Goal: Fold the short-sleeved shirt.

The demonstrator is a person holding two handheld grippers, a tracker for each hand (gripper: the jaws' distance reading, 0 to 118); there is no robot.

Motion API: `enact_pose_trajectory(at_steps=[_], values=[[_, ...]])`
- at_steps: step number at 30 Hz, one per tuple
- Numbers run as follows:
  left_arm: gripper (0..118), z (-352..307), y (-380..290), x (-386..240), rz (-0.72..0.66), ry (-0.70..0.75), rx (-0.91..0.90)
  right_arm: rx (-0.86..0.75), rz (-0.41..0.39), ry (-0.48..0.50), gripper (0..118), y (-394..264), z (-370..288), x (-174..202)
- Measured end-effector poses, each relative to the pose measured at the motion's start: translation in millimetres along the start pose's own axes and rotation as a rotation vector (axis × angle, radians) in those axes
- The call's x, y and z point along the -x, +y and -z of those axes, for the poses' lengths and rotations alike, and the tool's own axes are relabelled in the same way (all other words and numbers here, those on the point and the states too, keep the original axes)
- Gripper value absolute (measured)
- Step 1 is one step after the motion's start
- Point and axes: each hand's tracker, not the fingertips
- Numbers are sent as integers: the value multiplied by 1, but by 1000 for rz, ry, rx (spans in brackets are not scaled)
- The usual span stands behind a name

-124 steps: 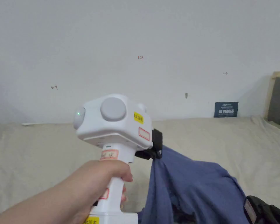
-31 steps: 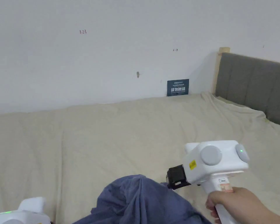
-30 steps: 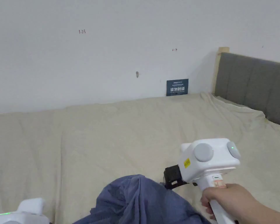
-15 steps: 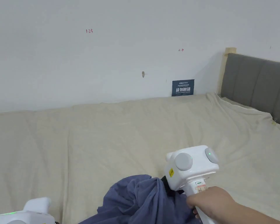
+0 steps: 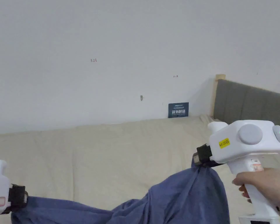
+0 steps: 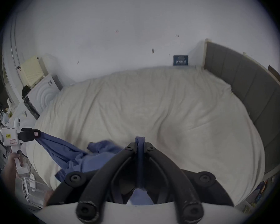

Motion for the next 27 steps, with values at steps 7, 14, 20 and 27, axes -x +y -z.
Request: enact_pose_trajectory(at_steps=[7, 14, 20, 27], values=[[5, -88, 59, 3, 24, 32, -150, -114, 23, 44, 6, 51, -79, 11], [5, -133, 119, 15, 12, 81, -279, -237, 7, -31, 6, 117, -120, 29], [5, -141, 159, 25, -19, 106, -370, -307, 32, -54, 6, 172, -124, 40], [5, -118, 201, 42, -114, 70, -434, -386, 37, -88, 6, 221, -104, 57]])
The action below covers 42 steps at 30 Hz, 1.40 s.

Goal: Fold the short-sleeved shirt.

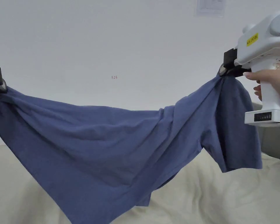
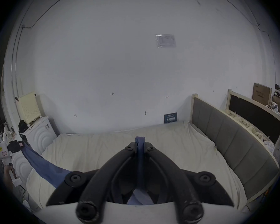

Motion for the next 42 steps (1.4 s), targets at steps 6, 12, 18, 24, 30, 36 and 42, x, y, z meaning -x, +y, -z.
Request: enact_pose_trajectory(at_steps=[6, 12, 18, 24, 30, 36, 42], values=[[5, 41, -25, 4, 24, 21, 17, -41, -121, -61, 6, -25, 39, 10], [5, 79, -130, 13, 5, -14, 227, 126, -137, -23, 6, -155, 91, -12], [5, 92, -277, 30, -33, 29, 470, 394, -103, -16, 6, -342, 105, -53], [5, 60, -361, 55, -72, 30, 548, 499, -59, -15, 6, -438, 71, -91], [5, 18, -361, 72, -144, -9, 473, 401, 11, 39, 6, -429, 21, -111], [5, -29, -334, 72, -84, -50, 418, 369, -68, 88, 6, -412, -24, -113], [5, -42, -346, 72, -13, -2, 541, 455, -56, 135, 7, -434, -47, -121]])
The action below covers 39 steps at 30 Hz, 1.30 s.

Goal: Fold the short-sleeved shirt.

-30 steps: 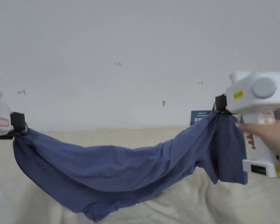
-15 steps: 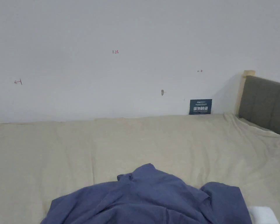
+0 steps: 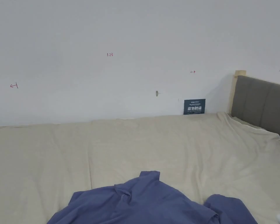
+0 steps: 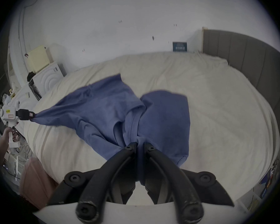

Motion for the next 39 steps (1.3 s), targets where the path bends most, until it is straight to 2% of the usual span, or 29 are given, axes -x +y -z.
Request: enact_pose_trajectory(at_steps=[4, 5, 6, 7, 8, 9, 10, 11, 12, 16, 19, 21, 22, 23, 24, 25, 27, 30, 31, 34, 35, 37, 38, 39], values=[[7, 31, -17, 5, 19, 16, 67, 96, 15, -55, 8, -20, 28, -2], [10, 35, -19, 6, 17, 23, 66, 101, 25, -60, 13, -23, 34, -1], [24, 36, -21, 8, 1, 28, 59, 103, 37, -67, 32, -25, 37, -1], [50, 37, -21, 12, -23, 16, 48, 102, 43, -71, 57, -26, 37, -1], [85, 35, -21, 15, -53, 6, 30, 96, 56, -77, 79, -26, 34, -1], [118, 32, -22, 17, -68, 3, 30, 86, 70, -94, 90, -26, 31, -1], [116, 29, -22, 18, -76, 5, 28, 54, 76, -142, 90, -24, 23, -1], [116, 20, -22, 20, -71, -14, -71, 20, 75, -181, 90, -21, 14, -2], [116, 14, -22, 21, -81, -4, -8, -1, 83, -200, 90, -17, 6, -3], [116, -23, -19, 23, -52, 50, -98, -124, 111, -194, 90, 0, -38, 4], [111, -52, -24, 13, -48, 61, -154, -232, 161, -135, 87, 6, -70, 20], [105, -70, -35, 4, -39, 52, -225, -254, 187, -24, 82, 6, -82, 34], [91, -75, -39, 1, -34, 43, -236, -279, 194, 13, 64, 4, -87, 41], [66, -77, -42, -2, -25, 30, -237, -300, 197, 16, 27, 2, -87, 48], [21, -77, -46, -5, -24, 32, -233, -307, 202, -53, 0, -2, -88, 58], [0, -77, -50, -9, -18, 47, -236, -290, 195, -39, 0, -4, -87, 66], [0, -79, -57, -11, -19, 21, -280, -254, 208, 82, 0, -1, -74, 63], [0, -76, -59, -15, -66, 5, -281, -266, 170, 46, 0, 13, -64, 70], [0, -63, -57, 15, -77, 4, -287, -269, 154, 49, 0, 21, -59, 71], [0, -50, -47, 39, -68, 12, -306, -229, 56, 56, 0, 64, -32, 77], [0, -64, -60, -2, -69, 14, -306, -200, 14, 61, 0, 81, -18, 80], [0, -55, -59, -1, -67, 25, -297, -109, -59, 68, 2, 115, 17, 87], [0, -50, -59, 0, -59, 35, -291, -40, -89, 73, 15, 133, 39, 88], [0, -47, -61, -4, -54, 45, -288, 26, -114, 90, 51, 149, 63, 91]])
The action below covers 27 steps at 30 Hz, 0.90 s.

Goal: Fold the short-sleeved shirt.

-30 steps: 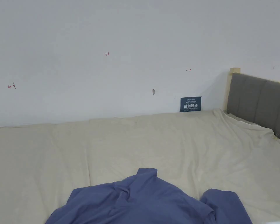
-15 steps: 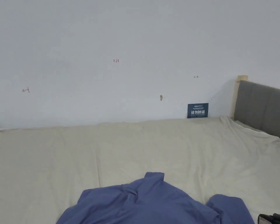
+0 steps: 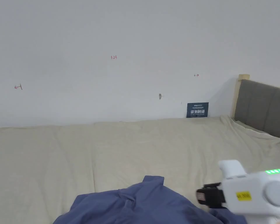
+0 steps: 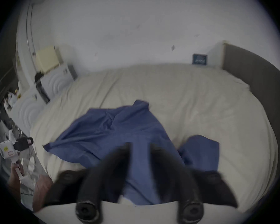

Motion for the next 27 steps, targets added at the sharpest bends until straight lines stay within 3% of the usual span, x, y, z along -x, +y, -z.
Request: enact_pose_trajectory(at_steps=[1, 2, 9, 14, 19, 20, 22, 24, 27], values=[[0, 3, -1, 1, 0, 2, 5, 63, -19, 12, 78, 13, 20, -1], [0, 7, -2, 2, -3, 4, 11, 146, -21, 19, 90, 25, 45, -3], [0, 28, -9, 6, -43, 42, 71, 237, 145, -83, 90, 75, 153, -40], [0, 37, -15, 5, -51, 75, 111, 329, 248, -80, 89, 76, 197, -64], [0, 48, -19, 5, -52, 92, 148, 358, 195, -89, 81, 63, 213, -57], [0, 51, -14, 7, -50, 93, 156, 328, 146, -127, 74, 60, 208, -53], [0, 52, -16, 3, -50, 92, 164, 329, 69, -215, 0, 58, 208, -48], [0, 61, -14, 23, -58, 83, 166, 314, 104, -165, 0, 58, 198, -50], [0, 58, -15, 21, -75, 76, 166, 269, 88, -144, 0, 64, 181, -50]])
